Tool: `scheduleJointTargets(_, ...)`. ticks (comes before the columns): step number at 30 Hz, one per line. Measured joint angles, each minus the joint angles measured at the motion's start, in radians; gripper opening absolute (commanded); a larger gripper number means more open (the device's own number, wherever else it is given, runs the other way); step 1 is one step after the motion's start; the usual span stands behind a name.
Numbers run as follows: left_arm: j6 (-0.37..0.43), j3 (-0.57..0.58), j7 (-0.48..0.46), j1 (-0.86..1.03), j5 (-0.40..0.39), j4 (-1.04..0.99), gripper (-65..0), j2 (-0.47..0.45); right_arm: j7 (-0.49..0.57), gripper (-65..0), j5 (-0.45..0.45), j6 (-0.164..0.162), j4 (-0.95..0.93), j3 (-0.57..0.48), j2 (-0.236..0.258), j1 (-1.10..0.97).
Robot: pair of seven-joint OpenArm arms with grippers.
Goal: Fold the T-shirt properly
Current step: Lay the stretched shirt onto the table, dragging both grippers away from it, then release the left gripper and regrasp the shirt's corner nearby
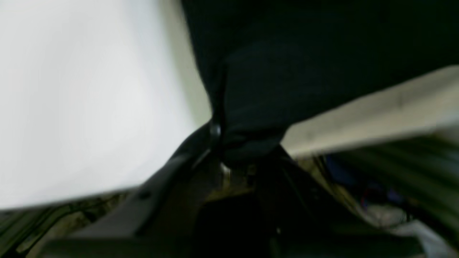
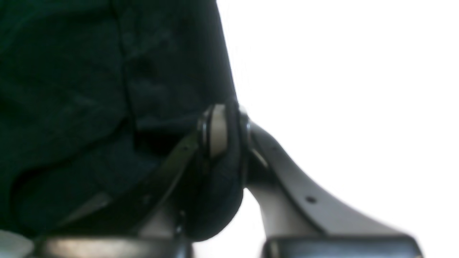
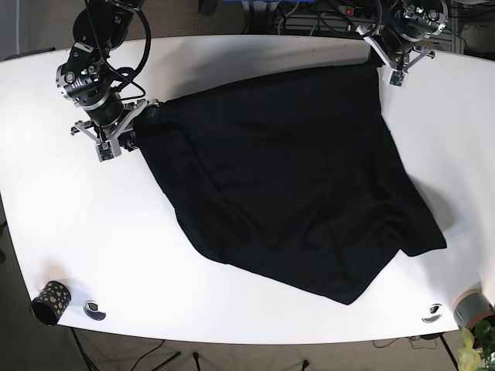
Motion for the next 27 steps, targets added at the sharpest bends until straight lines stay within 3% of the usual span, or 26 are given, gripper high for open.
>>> scheduleJointTargets(6, -0.071, -0.057, -0.035, 0.063, -0.004, 0.001, -62.8, 0.062, 0.005, -65.0, 0.002, 0.004, 0.0, 0.002, 0.003, -0.008)
scheduleJointTargets(14, -0.075, -0.087, -0.037, 0.022, -0.003, 0.003, -32.8, 0.063, 0.006, -65.0, 0.002, 0.004, 0.0, -0.003, 0.0, -0.008)
scheduleJointTargets(17, -0.079, -0.142, -0.035, -0.007, -0.001, 0.003, -25.4, 0.063, 0.006, -65.0, -0.001, 0.004, 0.0, -0.004, 0.0, -0.008)
scheduleJointTargets(20, -0.092, -0.19, -0.035, -0.048, -0.01, 0.005, -24.6, 0.054, 0.006, -65.0, -0.002, 0.004, 0.0, -0.005, 0.0, -0.008)
scheduleJointTargets(23, -0.194, -0.235, -0.031, -0.08, -0.114, 0.007, -24.7, 0.005, 0.005, -65.0, -0.003, 0.004, -0.001, -0.007, 0.0, 0.0)
scheduleJointTargets(26, -0.203, -0.301, 0.029, -0.134, -0.232, 0.008, -24.7, -0.064, 0.0, -65.0, -0.006, 0.004, -0.002, -0.005, 0.001, 0.018)
scheduleJointTargets(27, -0.201, -0.336, 0.098, -0.163, -0.271, 0.006, -24.6, -0.09, 0.0, -65.0, -0.006, 0.003, -0.002, -0.005, 0.0, 0.023)
